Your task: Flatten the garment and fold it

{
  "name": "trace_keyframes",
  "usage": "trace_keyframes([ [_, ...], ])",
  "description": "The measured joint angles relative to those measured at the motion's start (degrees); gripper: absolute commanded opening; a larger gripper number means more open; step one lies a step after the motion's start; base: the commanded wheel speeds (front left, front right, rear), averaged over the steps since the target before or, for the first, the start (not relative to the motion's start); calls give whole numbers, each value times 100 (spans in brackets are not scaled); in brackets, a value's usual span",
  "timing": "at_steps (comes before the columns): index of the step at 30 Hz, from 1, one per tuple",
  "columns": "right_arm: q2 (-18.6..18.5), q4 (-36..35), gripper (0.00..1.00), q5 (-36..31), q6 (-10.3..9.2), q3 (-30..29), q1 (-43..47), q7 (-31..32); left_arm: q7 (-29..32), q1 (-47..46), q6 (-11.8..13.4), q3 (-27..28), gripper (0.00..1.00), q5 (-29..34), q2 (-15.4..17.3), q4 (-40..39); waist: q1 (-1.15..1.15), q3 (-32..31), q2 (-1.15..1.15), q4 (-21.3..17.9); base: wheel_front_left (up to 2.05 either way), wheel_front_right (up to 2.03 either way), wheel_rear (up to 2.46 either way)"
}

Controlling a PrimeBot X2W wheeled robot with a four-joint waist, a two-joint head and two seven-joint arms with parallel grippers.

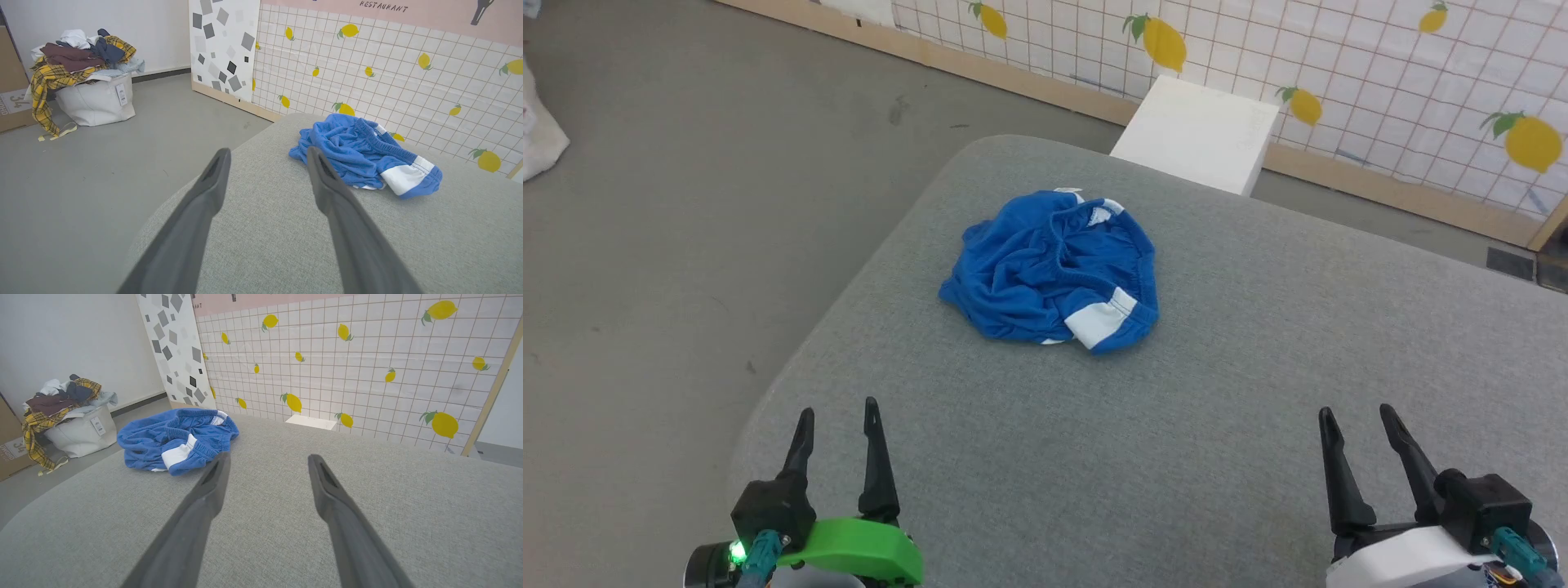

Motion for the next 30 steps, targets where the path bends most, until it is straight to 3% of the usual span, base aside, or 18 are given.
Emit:
trace_keyframes([
  [23,0,-64,100,-265,0,56,116,-167,-172,56,110,-68,100,-93,-4,18,0,-28,0,182,0,0,0],
  [30,0,-118,100,-265,0,120,115,-153,-176,-46,-185,-145,100,15,103,428,0,-32,0,103,0,0,0],
])
